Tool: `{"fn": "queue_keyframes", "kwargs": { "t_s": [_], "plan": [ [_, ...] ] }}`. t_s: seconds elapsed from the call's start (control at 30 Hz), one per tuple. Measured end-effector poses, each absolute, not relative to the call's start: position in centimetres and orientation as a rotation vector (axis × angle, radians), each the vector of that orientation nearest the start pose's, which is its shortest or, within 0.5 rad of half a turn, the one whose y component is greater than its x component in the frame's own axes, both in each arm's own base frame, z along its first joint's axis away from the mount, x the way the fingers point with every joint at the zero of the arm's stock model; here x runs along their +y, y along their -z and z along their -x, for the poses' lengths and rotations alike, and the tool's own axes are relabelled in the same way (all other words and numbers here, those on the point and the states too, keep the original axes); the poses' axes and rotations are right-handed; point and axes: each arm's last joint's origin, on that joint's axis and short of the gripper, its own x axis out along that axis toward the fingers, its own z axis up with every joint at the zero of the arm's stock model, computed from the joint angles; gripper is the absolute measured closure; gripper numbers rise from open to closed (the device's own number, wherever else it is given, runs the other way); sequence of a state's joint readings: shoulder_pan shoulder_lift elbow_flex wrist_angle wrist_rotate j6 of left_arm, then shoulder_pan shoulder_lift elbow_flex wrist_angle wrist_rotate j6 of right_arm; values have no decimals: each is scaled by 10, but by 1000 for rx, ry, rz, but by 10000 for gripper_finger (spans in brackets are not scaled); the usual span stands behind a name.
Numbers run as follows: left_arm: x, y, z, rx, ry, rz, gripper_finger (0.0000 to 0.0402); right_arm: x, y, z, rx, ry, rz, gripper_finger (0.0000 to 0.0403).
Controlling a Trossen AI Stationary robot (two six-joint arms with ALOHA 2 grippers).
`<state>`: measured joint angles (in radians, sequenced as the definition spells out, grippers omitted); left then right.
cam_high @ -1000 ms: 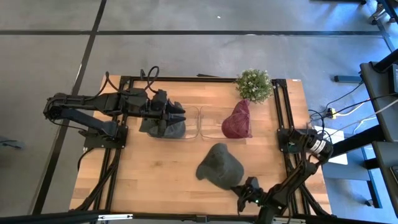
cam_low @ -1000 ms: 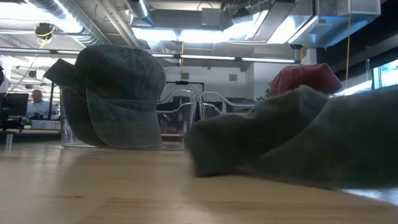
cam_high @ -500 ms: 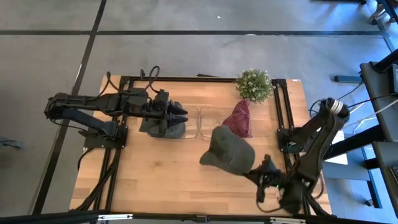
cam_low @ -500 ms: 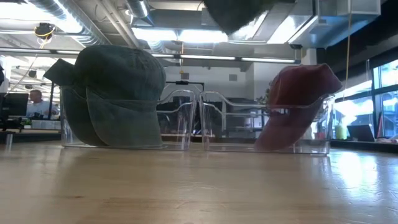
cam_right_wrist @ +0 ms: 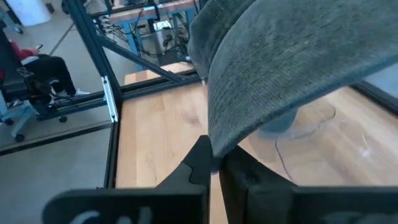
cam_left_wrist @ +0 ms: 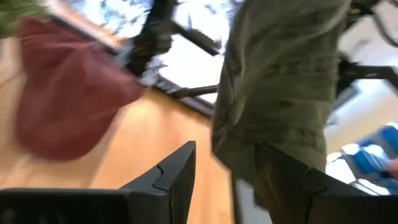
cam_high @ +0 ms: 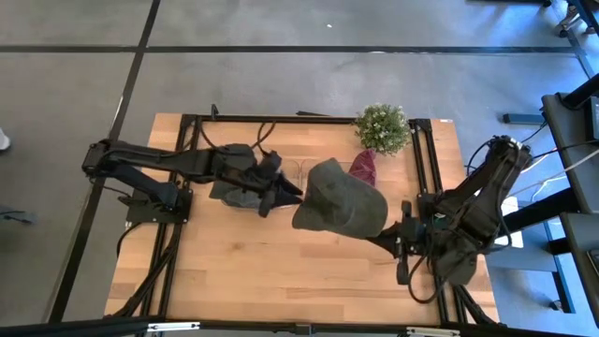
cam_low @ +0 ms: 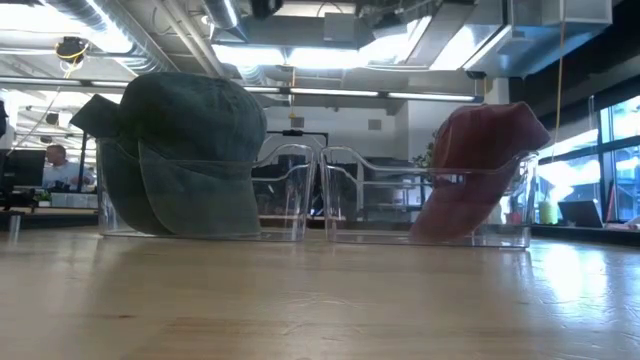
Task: Pick & Place hat
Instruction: Put the black cap into the left transparent bin
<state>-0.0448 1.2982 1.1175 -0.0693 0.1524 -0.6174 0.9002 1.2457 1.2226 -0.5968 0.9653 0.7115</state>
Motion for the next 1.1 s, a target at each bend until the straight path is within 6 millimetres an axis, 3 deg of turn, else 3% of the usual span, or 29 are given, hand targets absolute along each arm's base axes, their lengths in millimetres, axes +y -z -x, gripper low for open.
{"fn": "queue_keyframes", "kwargs": {
  "t_s": [0.2, 0.87, 1.1],
  "plan": [
    [-21, -355, -303, 217, 276, 607, 243, 181, -369, -176, 321, 156, -180, 386],
    [-21, -362, -303, 130, 306, 500, 244, 185, -376, -179, 287, 106, -171, 386],
    [-21, -362, -304, 124, 296, 486, 267, 185, -376, -179, 285, 111, -169, 386]
  ]
}}
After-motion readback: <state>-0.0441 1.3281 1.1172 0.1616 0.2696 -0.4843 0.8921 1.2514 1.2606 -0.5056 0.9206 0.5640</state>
